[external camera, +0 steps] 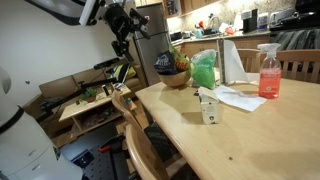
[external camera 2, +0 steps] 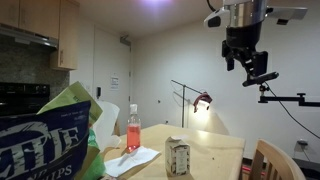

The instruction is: Close the box on the table

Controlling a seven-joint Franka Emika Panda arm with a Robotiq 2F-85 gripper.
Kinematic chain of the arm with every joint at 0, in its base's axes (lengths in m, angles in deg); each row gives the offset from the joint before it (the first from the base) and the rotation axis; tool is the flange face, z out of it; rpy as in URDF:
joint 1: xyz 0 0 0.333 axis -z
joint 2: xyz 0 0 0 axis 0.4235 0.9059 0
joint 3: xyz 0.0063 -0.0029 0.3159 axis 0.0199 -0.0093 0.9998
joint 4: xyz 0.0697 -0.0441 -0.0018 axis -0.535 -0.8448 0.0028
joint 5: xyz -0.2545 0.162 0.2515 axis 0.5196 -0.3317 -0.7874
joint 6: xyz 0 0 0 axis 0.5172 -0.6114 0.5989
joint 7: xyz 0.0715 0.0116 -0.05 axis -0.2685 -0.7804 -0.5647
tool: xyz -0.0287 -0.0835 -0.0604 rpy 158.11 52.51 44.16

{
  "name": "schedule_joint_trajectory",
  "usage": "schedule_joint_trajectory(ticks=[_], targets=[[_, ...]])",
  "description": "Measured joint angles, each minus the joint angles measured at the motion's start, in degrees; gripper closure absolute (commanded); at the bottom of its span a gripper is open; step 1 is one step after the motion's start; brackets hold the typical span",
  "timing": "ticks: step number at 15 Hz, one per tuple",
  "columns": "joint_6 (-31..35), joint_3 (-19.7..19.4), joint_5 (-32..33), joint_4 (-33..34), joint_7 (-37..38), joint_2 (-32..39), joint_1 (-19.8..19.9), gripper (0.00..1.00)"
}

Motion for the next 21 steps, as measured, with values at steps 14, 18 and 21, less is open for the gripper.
schedule_joint_trajectory(ticks=[14, 18, 21], targets=[[11.12, -5.87, 10.24, 0.10, -2.30, 4.24, 0.78, 0.00], [17.85, -8.56, 13.16, 0.67, -2.14, 6.74, 3.40, 0.00], [20.26, -8.93, 15.37, 2.10, -0.79, 9.46, 5.25, 0.00]])
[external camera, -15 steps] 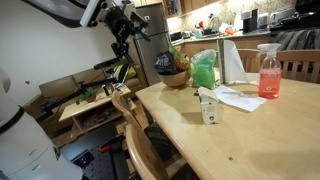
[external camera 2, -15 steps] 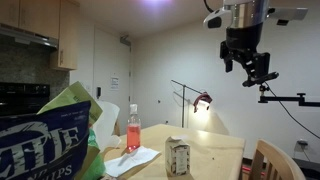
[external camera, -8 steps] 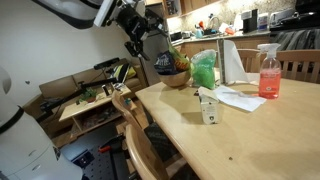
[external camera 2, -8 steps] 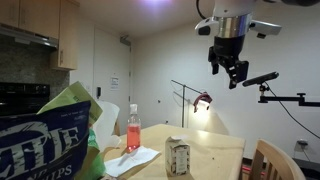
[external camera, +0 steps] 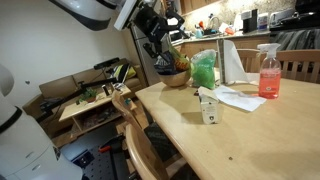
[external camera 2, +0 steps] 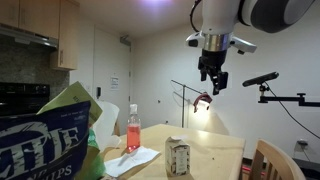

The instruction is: Close the box on the table

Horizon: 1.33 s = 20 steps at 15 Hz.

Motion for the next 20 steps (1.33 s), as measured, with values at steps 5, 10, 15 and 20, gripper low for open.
schedule_joint_trajectory(ticks=[5, 10, 15, 20], targets=[[0.59, -0.18, 1.05, 2.68, 2.08, 4.04, 1.10, 0.00], [1.09, -0.15, 1.52, 2.84, 1.98, 4.36, 0.89, 0.00], [9.95, -1.81, 3.64, 3.00, 1.88, 7.25, 1.89, 0.00], [20.53, -4.92, 5.11, 4.94, 1.88, 13.87, 4.66, 0.00]])
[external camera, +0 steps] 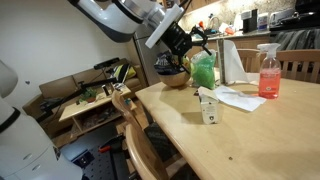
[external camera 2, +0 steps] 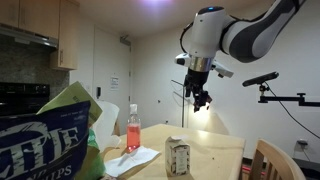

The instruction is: Close the box on the table

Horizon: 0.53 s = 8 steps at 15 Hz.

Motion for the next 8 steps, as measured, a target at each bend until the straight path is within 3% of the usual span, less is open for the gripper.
schedule_joint_trajectory(ticks=[4, 8], targets=[[4.23, -1.57, 0.06, 3.26, 0.00, 6.23, 1.59, 0.00], [3.85, -1.82, -1.06, 6.61, -1.08, 11.26, 1.93, 0.00]])
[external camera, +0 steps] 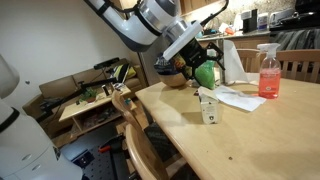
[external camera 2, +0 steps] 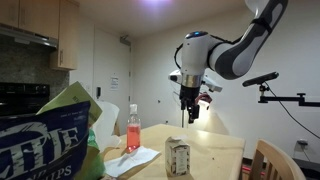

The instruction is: Close the box on the table

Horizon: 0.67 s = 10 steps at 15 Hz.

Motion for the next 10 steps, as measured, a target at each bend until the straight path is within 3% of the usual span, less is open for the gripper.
schedule_joint_trajectory(ticks=[6, 10], targets=[[0.44, 0.13, -0.72, 0.67, -0.79, 1.45, 0.00, 0.00], [4.03, 1.12, -9.12, 0.46, -9.11, 4.09, 0.21, 0.00]])
